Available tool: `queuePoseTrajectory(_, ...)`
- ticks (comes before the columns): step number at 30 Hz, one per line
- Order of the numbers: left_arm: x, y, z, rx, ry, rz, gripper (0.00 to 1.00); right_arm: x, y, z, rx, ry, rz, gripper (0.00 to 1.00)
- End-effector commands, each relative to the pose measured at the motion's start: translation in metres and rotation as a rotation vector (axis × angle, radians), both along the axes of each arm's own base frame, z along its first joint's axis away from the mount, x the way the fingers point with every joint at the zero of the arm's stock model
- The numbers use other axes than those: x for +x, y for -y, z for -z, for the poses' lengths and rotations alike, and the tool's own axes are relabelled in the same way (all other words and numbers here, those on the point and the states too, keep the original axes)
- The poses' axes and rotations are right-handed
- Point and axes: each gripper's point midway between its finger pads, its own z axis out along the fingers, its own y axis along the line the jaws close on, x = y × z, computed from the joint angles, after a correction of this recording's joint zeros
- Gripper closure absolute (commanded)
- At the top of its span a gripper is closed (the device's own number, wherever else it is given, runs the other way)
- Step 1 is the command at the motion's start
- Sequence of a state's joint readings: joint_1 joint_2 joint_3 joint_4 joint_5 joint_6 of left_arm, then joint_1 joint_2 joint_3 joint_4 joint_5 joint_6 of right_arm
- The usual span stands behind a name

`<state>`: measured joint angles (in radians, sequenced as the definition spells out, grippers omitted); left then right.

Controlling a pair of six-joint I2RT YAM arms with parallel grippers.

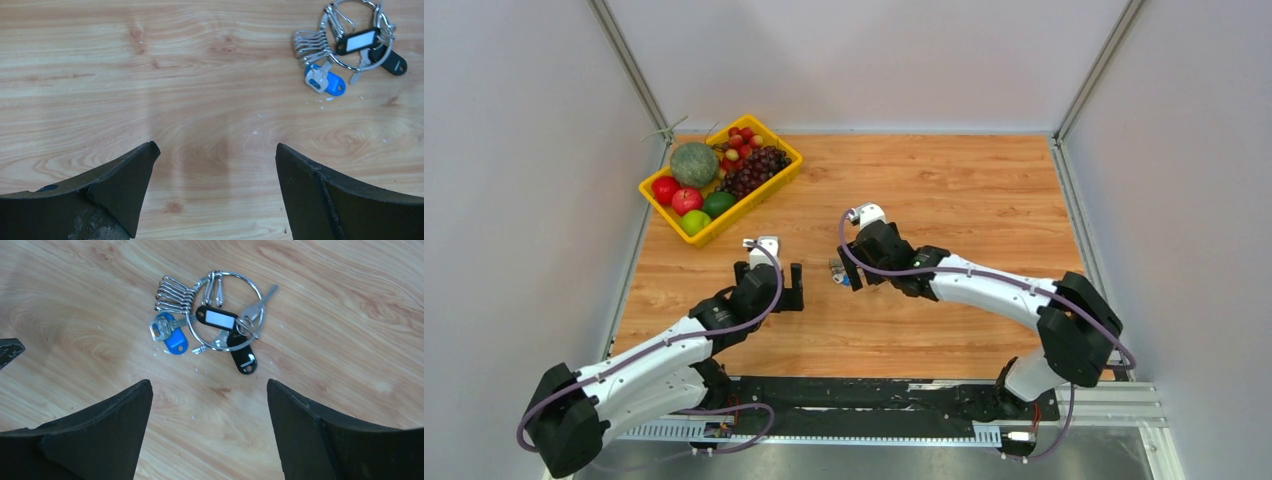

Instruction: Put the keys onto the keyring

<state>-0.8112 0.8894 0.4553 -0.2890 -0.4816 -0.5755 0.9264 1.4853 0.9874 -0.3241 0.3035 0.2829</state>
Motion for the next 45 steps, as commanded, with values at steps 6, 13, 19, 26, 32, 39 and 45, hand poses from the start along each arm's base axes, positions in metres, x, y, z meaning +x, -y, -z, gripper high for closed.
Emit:
queuePoseTrajectory(6, 0.013, -0.018, -0.012, -0.127, 0.080, -0.069, 0.03, 0.028, -0.067, -0.007, 0.074, -0.010, -0.170, 0.32)
queuePoseTrajectory(13, 0.013, -0.028, -0.008, -0.126, 0.081, -0.076, 0.02, 0.048, -0.074, 0.004, 0.017, 0.014, -0.146, 0.39)
queuePoseTrajectory(19, 0.011, -0.028, -0.005, -0.161, 0.092, -0.068, 0.02, 0.044, -0.070, 0.028, -0.023, -0.044, -0.129, 0.44)
queuePoseTrajectory(26, 0.009, -0.025, -0.008, -0.188, 0.105, -0.051, 0.00, 0.044, -0.085, 0.040, 0.005, -0.094, -0.143, 0.58)
queuePoseTrajectory(32, 0.008, -0.025, -0.008, -0.191, 0.104, -0.049, 0.00, 0.048, -0.100, 0.041, 0.032, -0.109, -0.162, 0.72)
queuePoseTrajectory(39, 0.007, -0.025, -0.008, -0.192, 0.106, -0.048, 0.00, 0.058, -0.103, 0.049, 0.017, -0.102, -0.127, 0.90)
queuePoseTrajectory(45, 0.007, -0.025, -0.008, -0.192, 0.106, -0.048, 0.00, 0.060, -0.104, 0.056, 0.008, -0.111, -0.115, 1.00)
